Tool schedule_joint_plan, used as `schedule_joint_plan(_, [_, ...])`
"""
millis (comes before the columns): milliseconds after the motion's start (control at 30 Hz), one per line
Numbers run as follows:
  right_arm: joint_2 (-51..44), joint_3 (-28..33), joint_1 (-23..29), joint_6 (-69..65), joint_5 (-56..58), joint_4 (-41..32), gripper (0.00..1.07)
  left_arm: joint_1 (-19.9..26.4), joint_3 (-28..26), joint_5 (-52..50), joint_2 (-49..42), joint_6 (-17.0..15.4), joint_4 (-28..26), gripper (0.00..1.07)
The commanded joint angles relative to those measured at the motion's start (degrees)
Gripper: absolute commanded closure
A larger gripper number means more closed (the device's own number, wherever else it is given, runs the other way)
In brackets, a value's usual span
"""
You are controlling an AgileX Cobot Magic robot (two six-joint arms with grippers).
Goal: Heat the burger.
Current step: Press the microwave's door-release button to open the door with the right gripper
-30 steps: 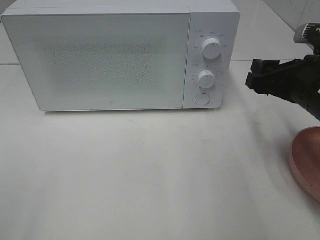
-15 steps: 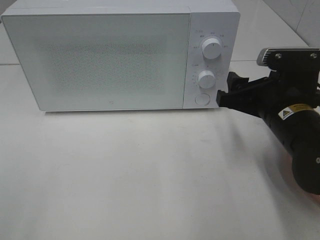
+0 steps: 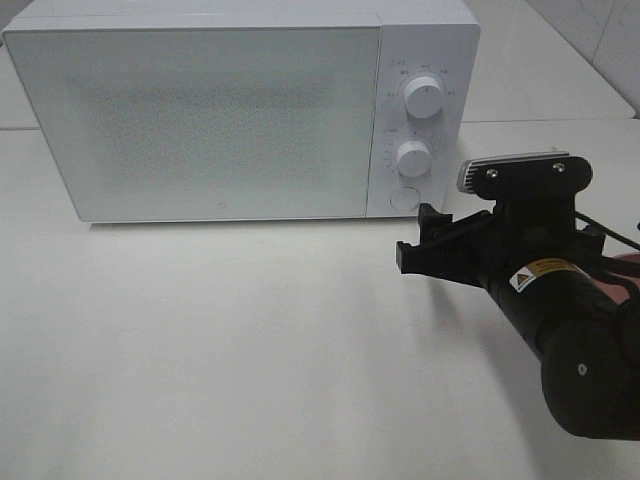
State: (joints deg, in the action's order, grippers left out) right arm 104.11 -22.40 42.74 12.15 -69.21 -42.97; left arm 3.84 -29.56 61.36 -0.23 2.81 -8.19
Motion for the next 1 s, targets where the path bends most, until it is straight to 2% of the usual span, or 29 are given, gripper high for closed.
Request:
schedule_joint_plan(33, [0.6,0.1,0.3,0.1,-11.1,-0.2,0.32,-0.2,0.0,0.0,-1.1,-0.1,-0.1,0.07])
schedule_joint_plan(233, [0.6,0.1,0.3,-0.1,-10.9,-0.1,0.32,-0.2,0.0,0.0,-1.1,-0.1,-0.1,0.07])
schedule_joint_plan(400, [0.6,0.1,0.3,-5.9,-10.8,0.0,0.32,-0.2,0.0,0.0,-1.1,-0.1,-0.1,0.07])
schedule_joint_plan(467, [0.6,0.1,0.3,-15.4,-10.8,0.0,0.32,-0.2,0.0,0.0,-1.1,-0.1,-0.1,0.07])
schedule_joint_plan(533, [0.6,0.1,0.3,-18.6,-10.7,0.0,0.32,-0.2,0.0,0.0,-1.1,-0.1,-0.1,0.07])
schedule_joint_plan(567, [0.6,0.1,0.3,-25.2,-10.7,0.0,0.33,-0.2,0.0,0.0,-1.1,-0.1,-0.1,0.07])
schedule_joint_plan(633, [0.6,0.1,0.3,-28.8,-10.6,0.0,0.33,-0.2,0.0,0.0,-1.1,-0.1,-0.1,0.07])
schedule_joint_plan(667, [0.6,0.1,0.3,-35.1,-10.4,0.0,0.34,-0.2,0.0,0.0,-1.1,-0.1,-0.1,0.07])
schedule_joint_plan(767, [0.6,0.1,0.3,-38.6,-10.3,0.0,0.35,-0.2,0.0,0.0,-1.1,-0.1,-0.1,0.07])
schedule_joint_plan(833, [0.6,0.1,0.3,-50.1,-9.9,0.0,0.41,-0.2,0.0,0.0,-1.1,-0.1,-0.1,0.07])
schedule_joint_plan(933, [0.6,0.1,0.3,-52.5,-9.9,0.0,0.43,-0.2,0.0,0.0,-1.1,-0.1,-0.1,0.07])
schedule_joint_plan(1000, [0.6,0.1,0.3,-63.9,-9.9,0.1,0.51,-0.2,0.0,0.0,-1.1,-0.1,-0.1,0.07])
